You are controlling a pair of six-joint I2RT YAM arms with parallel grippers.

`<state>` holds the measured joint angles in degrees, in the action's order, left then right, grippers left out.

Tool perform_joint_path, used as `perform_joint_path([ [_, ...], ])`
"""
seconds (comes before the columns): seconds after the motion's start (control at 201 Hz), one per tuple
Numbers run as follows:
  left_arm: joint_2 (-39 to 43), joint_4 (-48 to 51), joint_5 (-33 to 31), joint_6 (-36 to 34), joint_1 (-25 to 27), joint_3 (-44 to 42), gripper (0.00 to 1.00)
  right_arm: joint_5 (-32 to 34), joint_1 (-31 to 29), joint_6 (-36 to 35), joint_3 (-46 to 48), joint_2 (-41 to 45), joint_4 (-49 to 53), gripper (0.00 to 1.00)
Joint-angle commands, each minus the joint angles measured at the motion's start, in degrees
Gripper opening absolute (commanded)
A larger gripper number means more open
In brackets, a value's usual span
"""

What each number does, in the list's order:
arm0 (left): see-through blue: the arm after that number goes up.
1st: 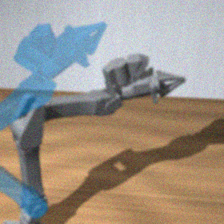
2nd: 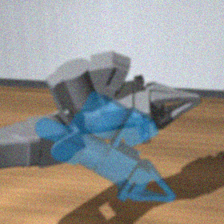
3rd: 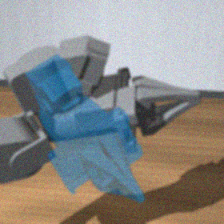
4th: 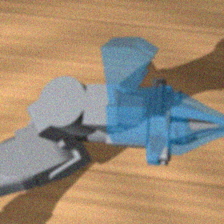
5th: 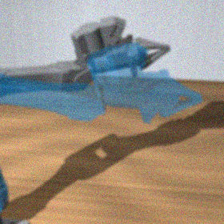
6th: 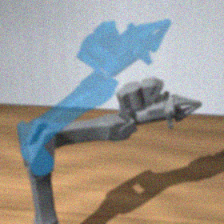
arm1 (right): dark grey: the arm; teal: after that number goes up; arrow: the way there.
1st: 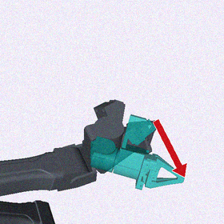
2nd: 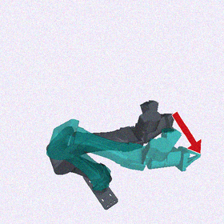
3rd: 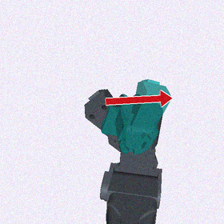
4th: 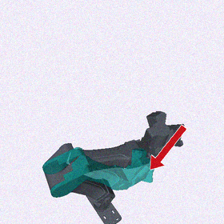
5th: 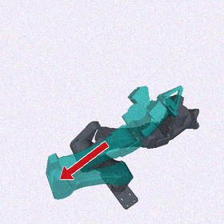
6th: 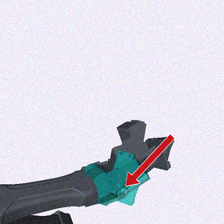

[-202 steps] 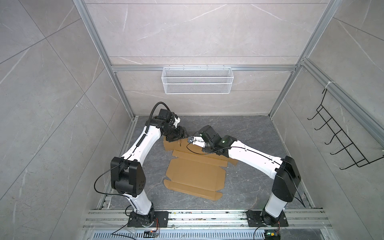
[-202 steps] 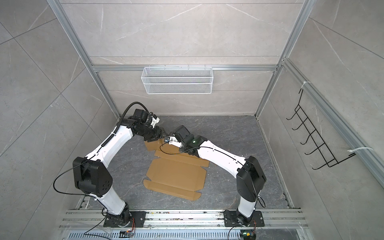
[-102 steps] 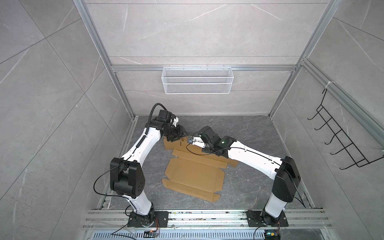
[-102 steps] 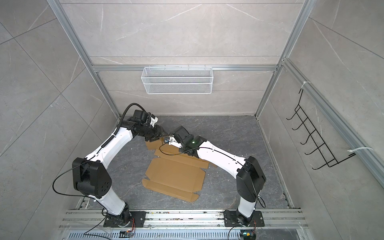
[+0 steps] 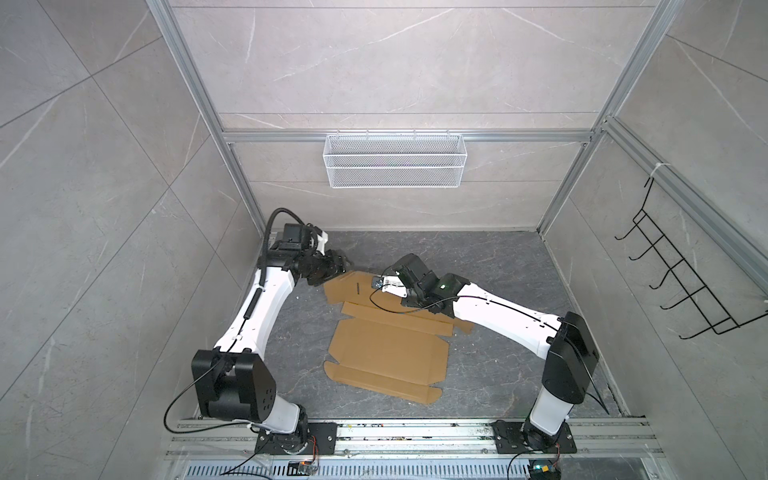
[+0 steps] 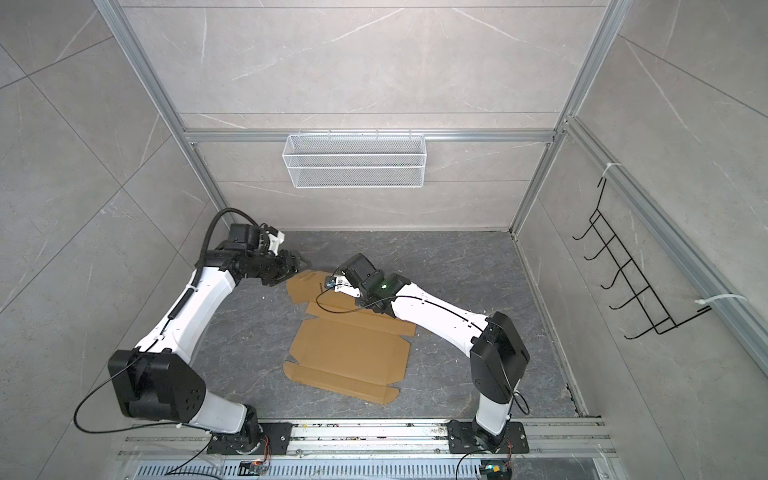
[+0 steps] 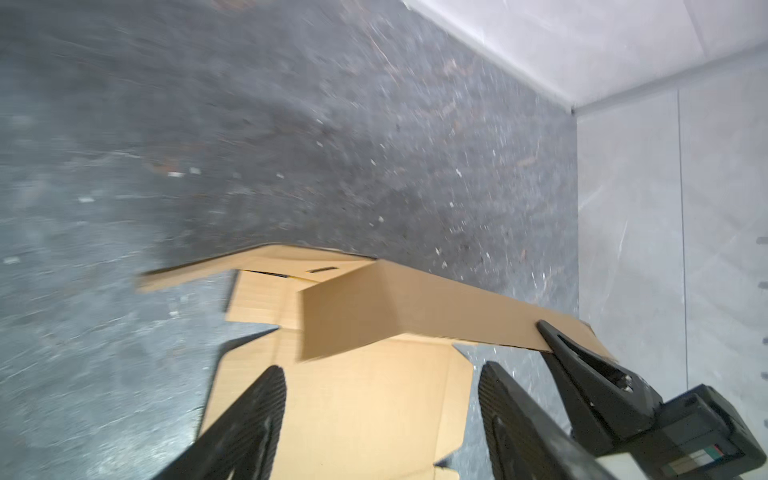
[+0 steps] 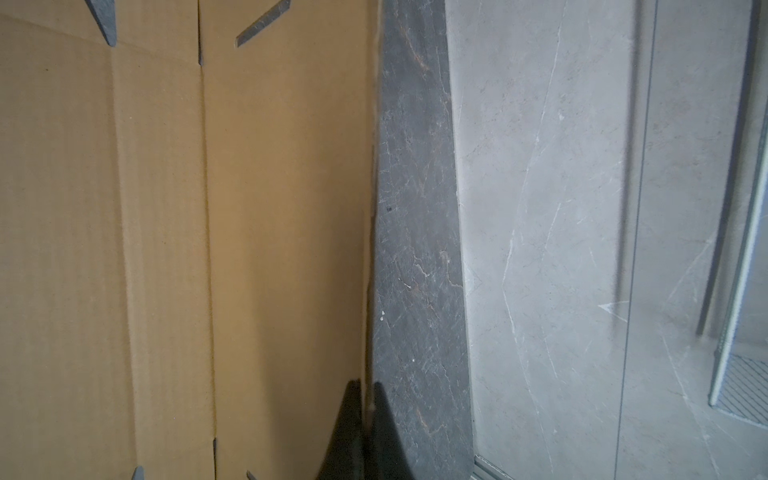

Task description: Fold the paper box

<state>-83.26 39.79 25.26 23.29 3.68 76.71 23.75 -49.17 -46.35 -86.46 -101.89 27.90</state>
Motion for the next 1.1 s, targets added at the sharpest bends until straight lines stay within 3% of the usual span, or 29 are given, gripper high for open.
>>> perform_joint_path([
  [0.0, 5.4, -4.8, 0.9, 4.6, -4.7, -7.7, 0.73, -1.0, -0.1, -0.8, -0.2, -1.2, -0.1, 0.00],
  [0.1, 10.7, -11.7, 1.3, 10.8, -7.8, -18.4, 0.70, -1.7, 0.3, -0.7, -0.1, -1.5, -0.2, 0.00],
  [0.309, 13.0, -24.3, 0.3, 16.5, -7.5, -32.5, 0.69, -4.4, 1.2, -0.1, -3.6, -4.5, 0.9, 0.00],
  [0.597, 9.0, -31.4, -6.6, 17.1, -2.3, -38.8, 0.70, -4.7, 2.0, -1.2, -7.3, -7.0, 1.4, 0.00],
  [0.856, 4.4, -33.6, -14.5, 15.2, 0.7, -39.5, 0.75, -5.1, 2.4, -1.2, -7.3, -7.4, 0.7, 0.00],
  [1.1, -2.9, -41.1, -15.0, 14.7, 1.6, -39.7, 0.76, -4.6, 2.4, -1.1, -7.4, -7.6, 1.1, 0.00],
])
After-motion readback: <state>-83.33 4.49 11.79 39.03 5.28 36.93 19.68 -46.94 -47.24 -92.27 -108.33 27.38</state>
